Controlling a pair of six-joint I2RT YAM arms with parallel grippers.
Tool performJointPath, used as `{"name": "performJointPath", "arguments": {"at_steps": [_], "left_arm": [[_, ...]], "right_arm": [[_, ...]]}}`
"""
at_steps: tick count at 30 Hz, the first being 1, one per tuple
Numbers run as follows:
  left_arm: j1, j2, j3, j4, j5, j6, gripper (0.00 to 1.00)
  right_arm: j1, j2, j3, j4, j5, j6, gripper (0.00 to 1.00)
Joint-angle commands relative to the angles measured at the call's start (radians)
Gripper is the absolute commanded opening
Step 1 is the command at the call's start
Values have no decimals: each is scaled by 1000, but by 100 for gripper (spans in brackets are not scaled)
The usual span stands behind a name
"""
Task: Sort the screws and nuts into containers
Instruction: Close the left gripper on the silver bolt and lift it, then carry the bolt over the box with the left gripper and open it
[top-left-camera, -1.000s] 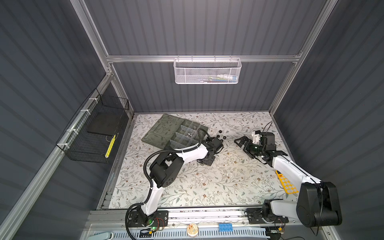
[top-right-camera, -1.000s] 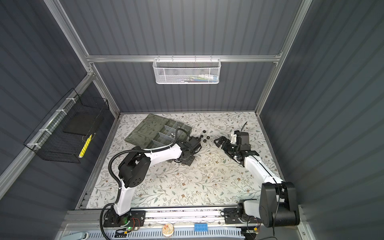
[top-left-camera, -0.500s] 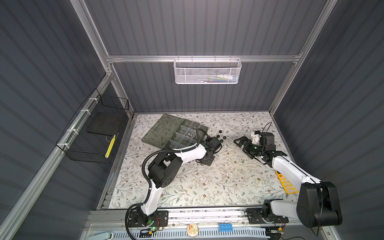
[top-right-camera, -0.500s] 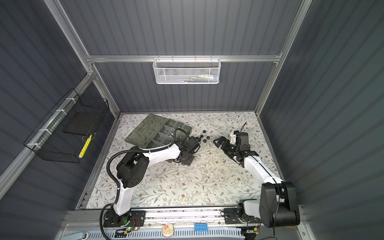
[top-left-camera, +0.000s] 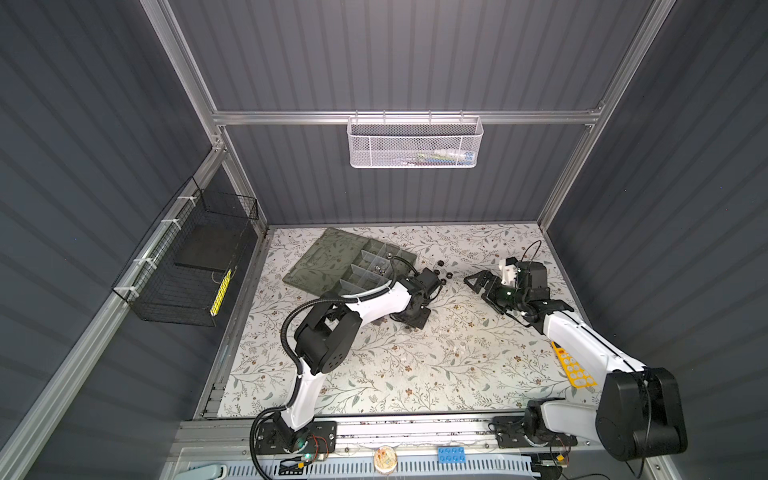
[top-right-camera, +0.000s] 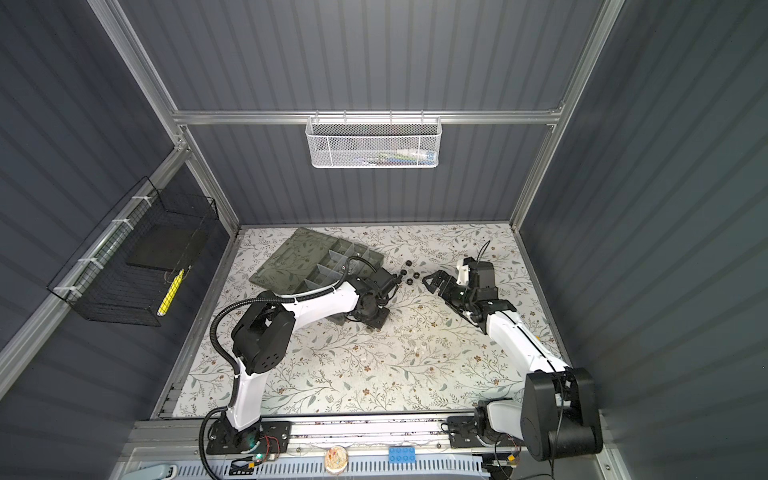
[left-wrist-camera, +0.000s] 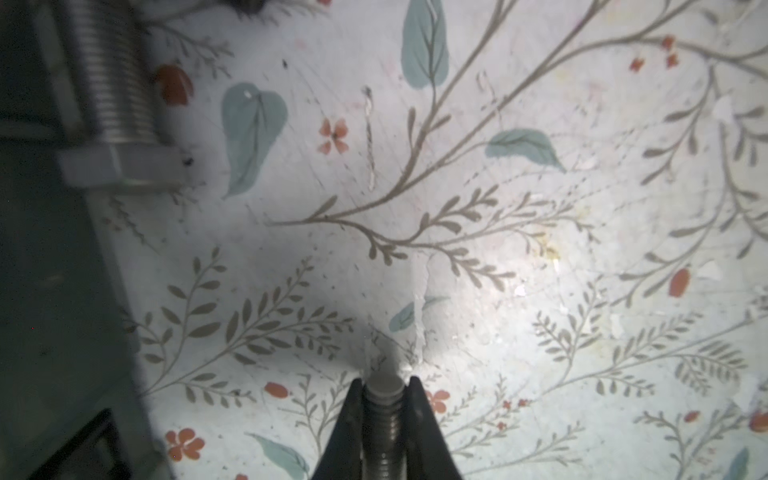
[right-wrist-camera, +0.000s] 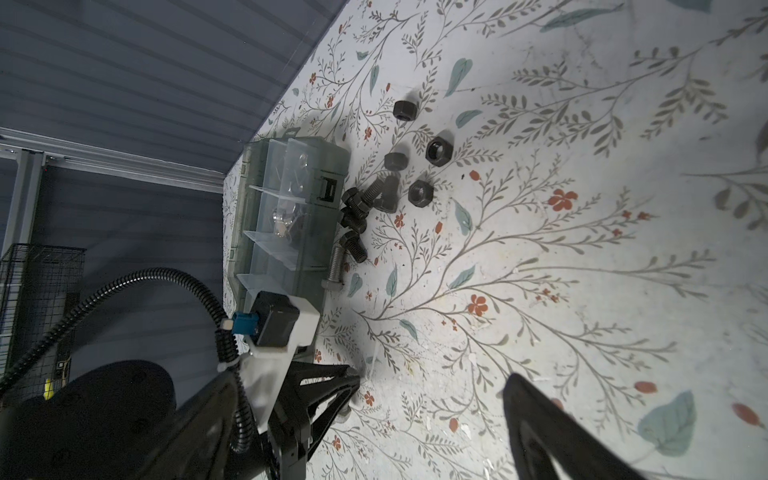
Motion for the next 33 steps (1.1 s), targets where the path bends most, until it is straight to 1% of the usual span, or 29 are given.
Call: {"name": "performJointPath", "arguments": {"at_steps": [1, 6, 12, 17, 22, 25, 28, 33], "left_arm": [[44, -59, 52, -27, 63, -5, 9], [117, -70, 109, -23, 115, -5, 9], [203, -34, 241, -28, 178, -4, 8], [266, 6, 361, -22, 196, -7, 8], [315, 54, 437, 26, 206, -18, 8], [332, 104, 497, 34, 200, -23, 7], [339, 139, 523, 51, 194, -20, 7], [339, 181, 515, 106, 211, -24, 7]], "right_arm": [[19, -22, 44, -4, -18, -22, 99], [65, -14, 65, 27, -29, -34, 99], [152, 35, 97, 85, -25, -20, 99], [223, 100, 139, 108, -13, -11, 99], [258, 150, 146, 157, -16, 23, 99], [270, 170, 147, 170, -16, 35, 99], [279, 171, 139, 177, -12, 40, 99], [281, 172, 120, 184, -11, 41, 99]]}}
